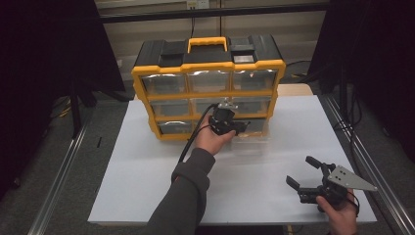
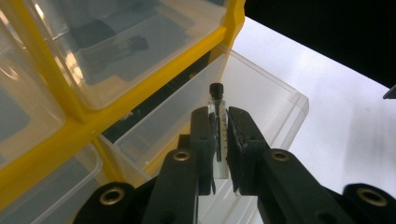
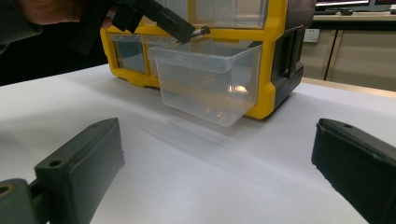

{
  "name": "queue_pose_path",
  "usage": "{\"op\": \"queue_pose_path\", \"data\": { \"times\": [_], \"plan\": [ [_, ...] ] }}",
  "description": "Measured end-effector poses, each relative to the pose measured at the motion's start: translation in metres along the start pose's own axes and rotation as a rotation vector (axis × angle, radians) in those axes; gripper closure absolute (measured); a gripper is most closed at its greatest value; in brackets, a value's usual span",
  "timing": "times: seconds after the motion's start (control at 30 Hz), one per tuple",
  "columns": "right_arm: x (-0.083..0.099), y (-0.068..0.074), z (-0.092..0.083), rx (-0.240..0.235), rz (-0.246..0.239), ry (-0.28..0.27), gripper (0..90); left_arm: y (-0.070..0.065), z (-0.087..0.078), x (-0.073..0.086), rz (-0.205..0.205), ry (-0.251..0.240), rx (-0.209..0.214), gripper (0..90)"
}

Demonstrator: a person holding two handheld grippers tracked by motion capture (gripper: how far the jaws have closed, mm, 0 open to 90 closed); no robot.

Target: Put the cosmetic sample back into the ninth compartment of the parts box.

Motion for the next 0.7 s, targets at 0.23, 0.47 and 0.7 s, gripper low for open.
{"op": "queue_pose_path", "data": {
  "times": [0.23, 0.47, 0.7],
  "plan": [
    [-0.0002, 0.0004, 0.0006, -0.001, -0.001, -0.001, 1.5, 0.0005, 0.0006, 0.0010, -0.002, -0.001, -0.003, 81.2],
    [-0.0002, 0.0005, 0.0007, -0.001, 0.000, -0.002, 1.5, 0.0006, 0.0022, 0.0012, 0.002, -0.001, -0.001, 81.2],
    [-0.0001, 0.0004, 0.0006, -0.001, -0.001, -0.001, 1.5, 0.0010, 0.0046, 0.0021, 0.005, 0.003, -0.001, 81.2]
  ]
}}
Point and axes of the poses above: each handheld gripper's, and its own axes: z roughly forward along the jaws, x roughly out of its underside, y roughly to its left, the point moved 4 cm from there along z, roughly forward along the jaws, and after that the axes turned 14 degrees about y, right-handed, at the moved point
